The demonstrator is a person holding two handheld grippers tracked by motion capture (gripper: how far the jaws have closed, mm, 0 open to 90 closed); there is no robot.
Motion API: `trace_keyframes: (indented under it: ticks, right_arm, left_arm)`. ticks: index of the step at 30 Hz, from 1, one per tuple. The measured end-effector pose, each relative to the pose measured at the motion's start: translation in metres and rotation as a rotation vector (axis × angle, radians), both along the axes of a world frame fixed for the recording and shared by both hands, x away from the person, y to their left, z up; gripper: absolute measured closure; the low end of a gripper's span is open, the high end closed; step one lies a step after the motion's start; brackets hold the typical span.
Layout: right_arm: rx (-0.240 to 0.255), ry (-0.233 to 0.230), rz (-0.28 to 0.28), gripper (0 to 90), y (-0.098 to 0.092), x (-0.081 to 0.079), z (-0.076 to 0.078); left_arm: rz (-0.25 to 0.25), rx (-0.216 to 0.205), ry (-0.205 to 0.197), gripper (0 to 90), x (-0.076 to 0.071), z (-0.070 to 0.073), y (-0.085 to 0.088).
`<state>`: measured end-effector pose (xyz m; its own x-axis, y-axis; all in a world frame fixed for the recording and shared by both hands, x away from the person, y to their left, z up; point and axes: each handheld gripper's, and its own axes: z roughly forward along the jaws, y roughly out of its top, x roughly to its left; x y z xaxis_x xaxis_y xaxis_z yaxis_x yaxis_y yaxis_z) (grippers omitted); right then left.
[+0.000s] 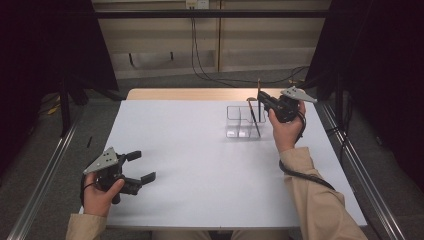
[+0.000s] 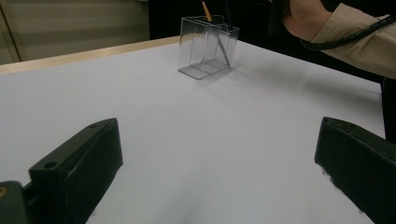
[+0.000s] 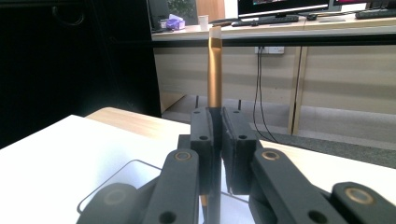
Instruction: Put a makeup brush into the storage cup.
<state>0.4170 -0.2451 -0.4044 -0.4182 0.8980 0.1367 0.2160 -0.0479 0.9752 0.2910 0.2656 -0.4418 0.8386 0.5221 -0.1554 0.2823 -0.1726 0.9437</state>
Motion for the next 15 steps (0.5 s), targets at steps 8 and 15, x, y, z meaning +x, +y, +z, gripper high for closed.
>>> trace_keyframes:
  ticks: [8,15]
  right_arm:
    - [0.001,0.001,0.005,84.2,0.0002,-0.0025,-0.0017]
    - [0.007,0.004,0.007,84.2,-0.0007,-0.0046,-0.0045]
  left_arm:
    - [0.002,0.000,-0.003,0.8,-0.0001,0.0003,0.0006]
    - [0.003,0.003,-0.006,0.8,-0.0005,0.0009,0.0001]
